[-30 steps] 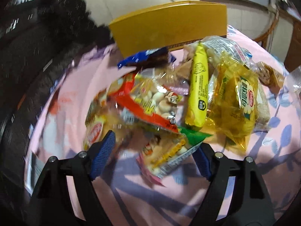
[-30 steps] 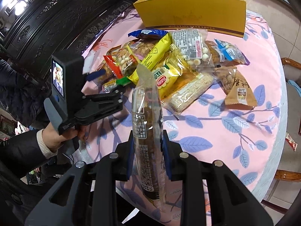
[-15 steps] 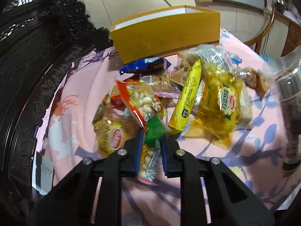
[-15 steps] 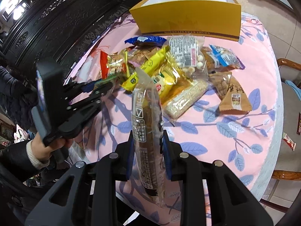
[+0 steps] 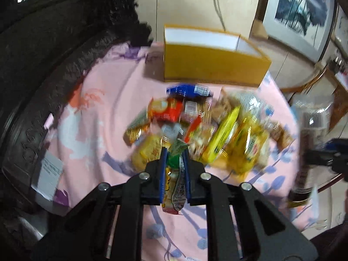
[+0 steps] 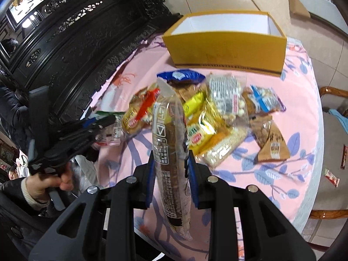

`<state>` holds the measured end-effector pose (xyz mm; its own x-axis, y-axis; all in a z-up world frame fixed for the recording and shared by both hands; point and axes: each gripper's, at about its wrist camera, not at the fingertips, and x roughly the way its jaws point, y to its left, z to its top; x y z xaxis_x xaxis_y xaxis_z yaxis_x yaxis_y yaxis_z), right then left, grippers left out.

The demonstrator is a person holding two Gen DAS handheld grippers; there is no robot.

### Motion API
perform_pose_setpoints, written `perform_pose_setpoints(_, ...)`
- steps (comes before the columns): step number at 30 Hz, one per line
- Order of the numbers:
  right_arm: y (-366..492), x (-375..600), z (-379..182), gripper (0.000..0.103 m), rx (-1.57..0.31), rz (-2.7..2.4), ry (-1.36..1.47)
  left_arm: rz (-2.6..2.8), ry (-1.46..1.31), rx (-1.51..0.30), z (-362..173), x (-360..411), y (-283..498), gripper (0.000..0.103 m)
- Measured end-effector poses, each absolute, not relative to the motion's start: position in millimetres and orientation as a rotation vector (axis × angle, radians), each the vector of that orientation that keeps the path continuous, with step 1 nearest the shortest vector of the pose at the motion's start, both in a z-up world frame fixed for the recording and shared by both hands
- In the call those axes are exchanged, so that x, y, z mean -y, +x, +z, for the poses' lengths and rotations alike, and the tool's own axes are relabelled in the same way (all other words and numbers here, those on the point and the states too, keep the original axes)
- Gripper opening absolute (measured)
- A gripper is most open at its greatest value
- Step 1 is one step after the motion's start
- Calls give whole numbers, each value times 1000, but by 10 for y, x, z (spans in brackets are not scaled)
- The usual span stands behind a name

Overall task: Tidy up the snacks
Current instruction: 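Carry both snacks over the yellow box and open both grippers to drop them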

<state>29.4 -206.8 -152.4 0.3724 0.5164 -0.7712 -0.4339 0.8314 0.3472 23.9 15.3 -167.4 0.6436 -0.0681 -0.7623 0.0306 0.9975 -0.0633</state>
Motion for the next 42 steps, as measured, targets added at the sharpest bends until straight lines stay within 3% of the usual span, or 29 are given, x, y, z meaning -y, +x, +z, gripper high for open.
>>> perform_pose_setpoints(5, 470, 2058, -1249, 28, -936, 611, 97, -103, -13, -736, -1116, -106, 408, 13)
perform_pose_setpoints(13, 1230, 2163, -644, 28, -733, 556, 95, -213, 5, -520, -290, 119, 1302, 13)
perform_pose_setpoints(21, 2193, 2301, -223, 28, -617, 483, 99, -264, -1, -497, 101, 364, 2422, 13)
perform_pose_setpoints(27, 2853, 2219, -122, 30, -602, 442, 73, -229, 21, -544, 86, 547, 3240, 15)
perform_pose_setpoints(28, 2967, 2198, -133, 31, -620, 434, 66, -203, 33, -572, 47, 575, 3373, 29)
perform_pose_setpoints(29, 3086, 2182, -153, 40, -648, 427, 66, -181, 43, -599, 22, 588, 3464, 69)
perform_pose_setpoints(30, 3145, 2191, -151, 58, -661, 408, 77, -126, 51, -603, 14, 589, 3507, 85)
perform_pose_setpoints(31, 3142, 2216, -126, 67, -654, 381, 94, -68, 54, -580, 27, 566, 3481, 97)
perform_pose_setpoints(34, 3008, 2278, -74, 79, -618, 367, 118, -55, 43, -534, 71, 499, 3306, 101)
perform_pose_setpoints(36, 2875, 2338, -93, 102, -621, 322, 118, -59, 37, -542, 51, 470, 3189, 101)
perform_pose_setpoints(42, 2414, 2521, -380, 102, -730, 229, 168, -45, 21, -612, -207, 360, 2726, 101)
